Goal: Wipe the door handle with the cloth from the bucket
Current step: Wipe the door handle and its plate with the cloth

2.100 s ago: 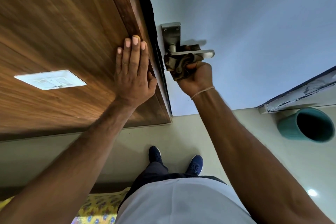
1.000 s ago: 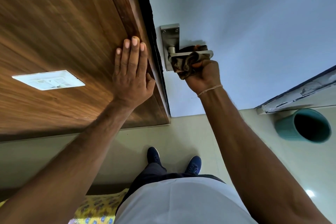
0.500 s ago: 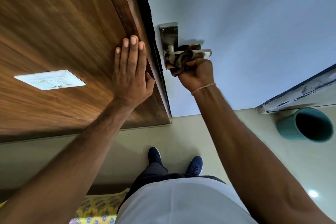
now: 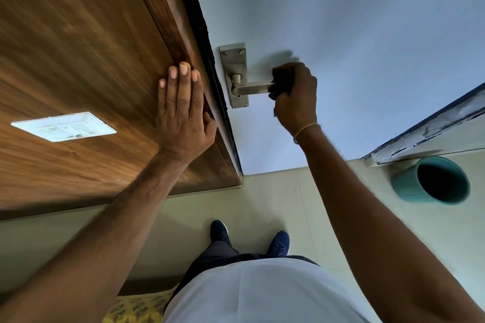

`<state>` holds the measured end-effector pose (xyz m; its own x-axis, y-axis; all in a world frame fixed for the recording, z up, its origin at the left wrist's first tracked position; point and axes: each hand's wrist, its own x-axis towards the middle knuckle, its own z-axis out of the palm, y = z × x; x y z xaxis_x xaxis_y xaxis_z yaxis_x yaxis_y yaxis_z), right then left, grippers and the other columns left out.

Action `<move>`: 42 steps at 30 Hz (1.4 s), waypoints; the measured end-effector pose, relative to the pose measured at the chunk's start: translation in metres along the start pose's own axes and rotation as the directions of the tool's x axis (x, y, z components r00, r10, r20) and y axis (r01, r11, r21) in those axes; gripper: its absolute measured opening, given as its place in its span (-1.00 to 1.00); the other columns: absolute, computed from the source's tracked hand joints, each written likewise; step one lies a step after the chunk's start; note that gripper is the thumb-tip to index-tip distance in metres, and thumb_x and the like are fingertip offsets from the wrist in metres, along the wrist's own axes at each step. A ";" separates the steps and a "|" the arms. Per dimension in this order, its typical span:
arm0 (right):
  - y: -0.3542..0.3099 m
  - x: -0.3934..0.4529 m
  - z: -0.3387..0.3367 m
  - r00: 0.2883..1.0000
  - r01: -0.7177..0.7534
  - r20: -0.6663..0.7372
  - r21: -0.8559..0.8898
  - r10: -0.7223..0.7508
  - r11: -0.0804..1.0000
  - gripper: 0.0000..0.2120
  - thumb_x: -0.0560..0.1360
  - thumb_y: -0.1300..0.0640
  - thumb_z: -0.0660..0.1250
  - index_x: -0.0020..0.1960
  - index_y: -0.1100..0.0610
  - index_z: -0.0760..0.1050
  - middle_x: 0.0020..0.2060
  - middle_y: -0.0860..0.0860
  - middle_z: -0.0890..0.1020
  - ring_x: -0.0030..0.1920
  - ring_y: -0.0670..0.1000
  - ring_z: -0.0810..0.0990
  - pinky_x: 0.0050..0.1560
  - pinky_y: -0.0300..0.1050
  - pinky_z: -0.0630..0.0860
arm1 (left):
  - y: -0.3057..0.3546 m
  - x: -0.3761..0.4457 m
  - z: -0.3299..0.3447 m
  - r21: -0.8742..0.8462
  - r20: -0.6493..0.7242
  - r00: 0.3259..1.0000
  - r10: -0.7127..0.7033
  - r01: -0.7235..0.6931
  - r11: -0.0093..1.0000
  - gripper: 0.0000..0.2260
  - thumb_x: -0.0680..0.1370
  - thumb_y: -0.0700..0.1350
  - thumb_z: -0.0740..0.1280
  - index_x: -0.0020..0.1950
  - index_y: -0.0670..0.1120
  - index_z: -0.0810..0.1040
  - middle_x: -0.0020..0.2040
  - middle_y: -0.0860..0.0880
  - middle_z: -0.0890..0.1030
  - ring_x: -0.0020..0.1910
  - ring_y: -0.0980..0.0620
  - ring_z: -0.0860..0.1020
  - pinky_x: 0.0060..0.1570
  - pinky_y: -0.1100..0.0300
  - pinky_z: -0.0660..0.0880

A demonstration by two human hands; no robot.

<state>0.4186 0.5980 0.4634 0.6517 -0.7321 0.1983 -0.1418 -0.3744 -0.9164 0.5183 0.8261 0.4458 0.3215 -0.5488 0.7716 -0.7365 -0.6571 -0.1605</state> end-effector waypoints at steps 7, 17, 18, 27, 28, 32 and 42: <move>-0.029 -0.012 0.010 0.897 0.413 0.115 -0.565 -0.427 0.714 -0.79 0.49 0.23 0.33 0.12 0.18 0.56 0.04 0.13 0.66 0.11 0.26 0.58 0.17 0.13 0.47 | -0.001 -0.001 0.000 -0.003 0.015 1.000 0.000 0.001 1.000 -0.13 0.56 -0.09 0.39 0.72 -0.23 -0.04 0.62 -0.32 0.24 0.74 -0.13 -0.10 0.67 -0.19 0.12; -0.027 0.000 -0.029 0.818 0.574 0.423 -0.640 -0.388 0.511 -0.68 0.59 -0.06 0.20 0.24 -0.07 0.63 0.10 0.02 0.68 0.15 0.25 0.57 0.25 0.13 0.42 | -0.002 0.001 -0.005 0.015 0.033 0.999 0.001 -0.002 1.000 -0.16 0.57 -0.11 0.38 0.72 -0.23 -0.03 0.65 -0.28 0.17 0.74 -0.11 -0.12 0.71 -0.14 0.05; -0.032 0.001 -0.028 0.830 0.557 0.440 -0.655 -0.342 0.511 -0.63 0.59 -0.12 0.12 0.20 -0.08 0.63 0.08 0.03 0.68 0.13 0.25 0.58 0.25 0.14 0.41 | -0.001 0.001 -0.006 0.015 0.038 0.999 0.000 0.000 1.000 -0.15 0.57 -0.11 0.39 0.72 -0.23 -0.03 0.66 -0.27 0.16 0.74 -0.11 -0.12 0.71 -0.14 0.04; -0.069 0.026 -0.006 0.760 0.576 0.645 -0.619 -0.073 0.534 -0.79 0.53 -0.01 0.20 -0.09 -0.02 0.60 -0.03 0.06 0.72 0.05 0.22 0.65 -0.06 -0.05 0.36 | -0.002 0.002 -0.010 0.006 0.034 0.999 0.008 -0.008 1.000 -0.21 0.58 -0.12 0.36 0.71 -0.25 0.05 0.67 -0.27 0.19 0.73 -0.14 -0.09 0.70 -0.15 0.06; -0.066 0.023 -0.006 0.760 0.597 0.633 -0.590 -0.146 0.544 -0.78 0.52 -0.01 0.21 -0.05 0.02 0.61 -0.03 0.08 0.72 0.03 0.25 0.65 -0.08 -0.05 0.38 | -0.002 0.001 -0.009 0.007 0.031 1.000 0.005 -0.005 1.000 -0.21 0.58 -0.12 0.37 0.71 -0.26 0.05 0.67 -0.28 0.21 0.73 -0.14 -0.08 0.70 -0.15 0.06; -0.054 0.010 -0.015 0.771 0.616 0.505 -0.438 -0.387 0.654 -0.67 0.47 -0.03 0.18 0.03 0.13 0.60 -0.08 0.09 0.72 -0.10 0.25 0.64 -0.14 0.04 0.58 | -0.002 0.002 -0.006 0.016 0.026 1.000 -0.008 0.008 1.000 -0.16 0.55 -0.12 0.44 0.70 -0.27 0.06 0.66 -0.29 0.23 0.73 -0.13 -0.08 0.70 -0.15 0.06; -0.034 0.006 -0.014 0.665 0.746 0.508 -0.433 -0.547 0.506 -0.73 0.55 0.17 0.34 0.23 0.11 0.64 0.09 0.10 0.71 0.05 0.25 0.64 0.13 0.08 0.55 | -0.002 0.001 -0.006 0.040 0.023 1.000 0.000 -0.001 0.999 -0.14 0.56 -0.10 0.43 0.72 -0.24 0.00 0.64 -0.30 0.22 0.74 -0.13 -0.11 0.70 -0.14 0.04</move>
<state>0.4167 0.5983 0.5009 0.8897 0.0068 0.4564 0.0922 -0.9820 -0.1651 0.5167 0.8294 0.4507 0.3346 -0.5607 0.7574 -0.7123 -0.6767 -0.1863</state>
